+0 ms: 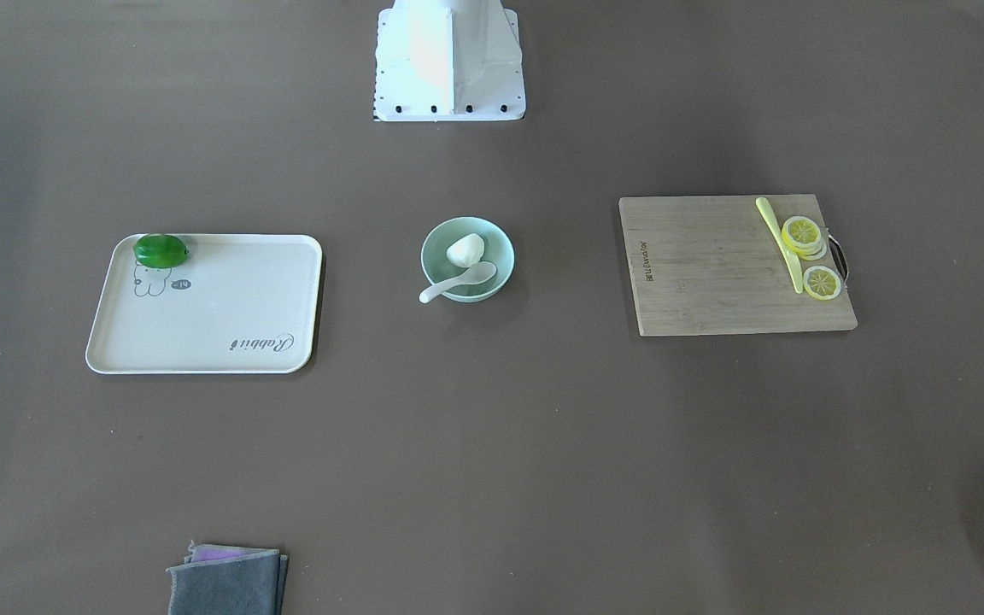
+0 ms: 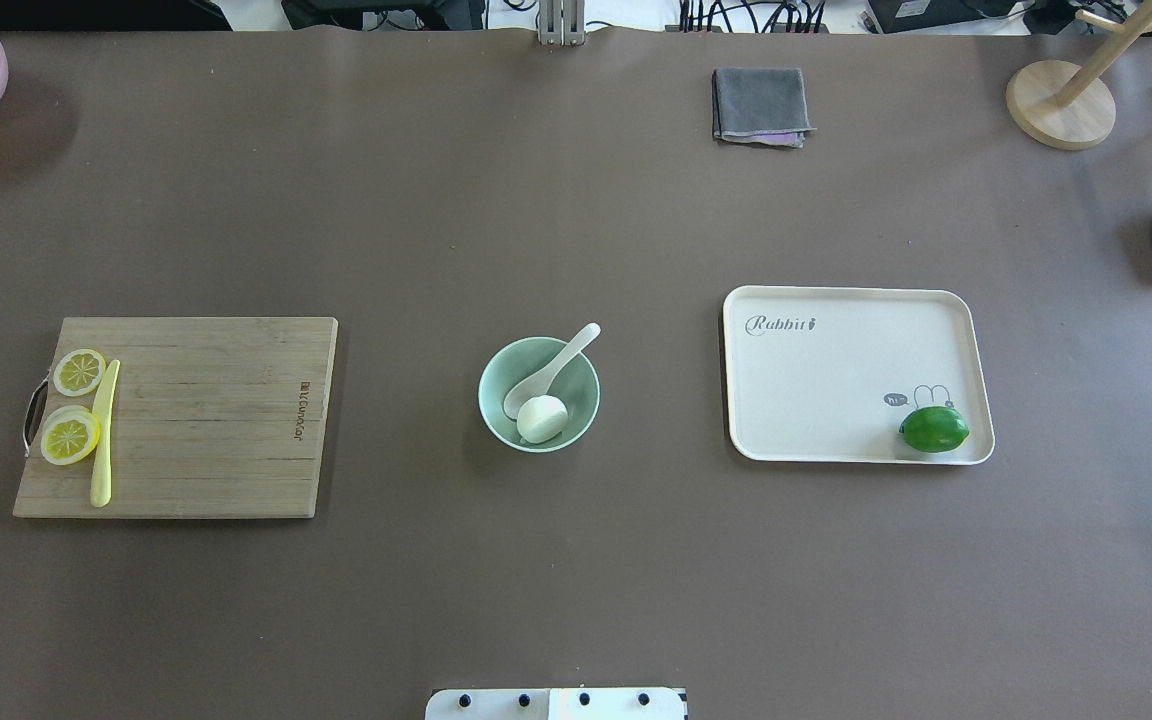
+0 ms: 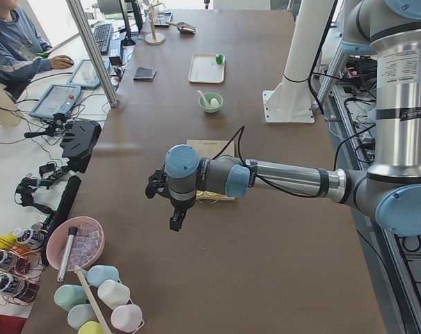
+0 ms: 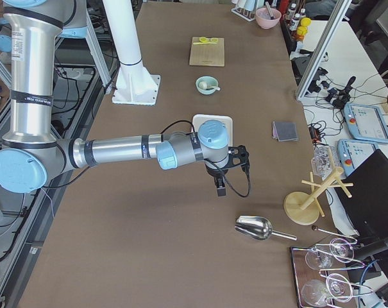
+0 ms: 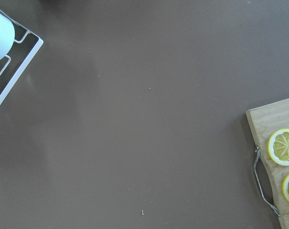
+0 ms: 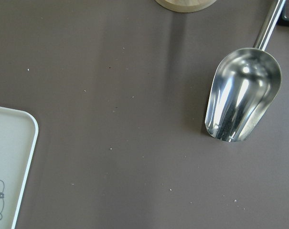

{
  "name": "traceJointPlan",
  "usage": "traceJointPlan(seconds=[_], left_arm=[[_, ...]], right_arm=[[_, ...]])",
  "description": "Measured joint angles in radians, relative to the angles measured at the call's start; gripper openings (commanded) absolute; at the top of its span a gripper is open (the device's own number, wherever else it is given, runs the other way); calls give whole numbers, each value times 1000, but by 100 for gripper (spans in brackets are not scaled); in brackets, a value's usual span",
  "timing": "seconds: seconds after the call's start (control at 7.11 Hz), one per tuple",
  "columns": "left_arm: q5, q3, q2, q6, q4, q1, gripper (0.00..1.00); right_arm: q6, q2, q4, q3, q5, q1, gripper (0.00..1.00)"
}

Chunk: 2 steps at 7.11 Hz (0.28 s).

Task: Put spoon and bun in bowl

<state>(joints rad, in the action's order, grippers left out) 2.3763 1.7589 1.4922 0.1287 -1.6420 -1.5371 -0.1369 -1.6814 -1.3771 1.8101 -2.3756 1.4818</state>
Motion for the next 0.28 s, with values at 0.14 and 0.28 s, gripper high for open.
traceJointPlan(seconds=[0.14, 0.28], left_arm=[[-3, -9, 1, 0, -2, 1, 98], [-4, -14, -1, 1, -11, 1, 98]], right_arm=[[0, 0, 1, 3, 1, 0, 100], [1, 2, 1, 2, 2, 0, 100]])
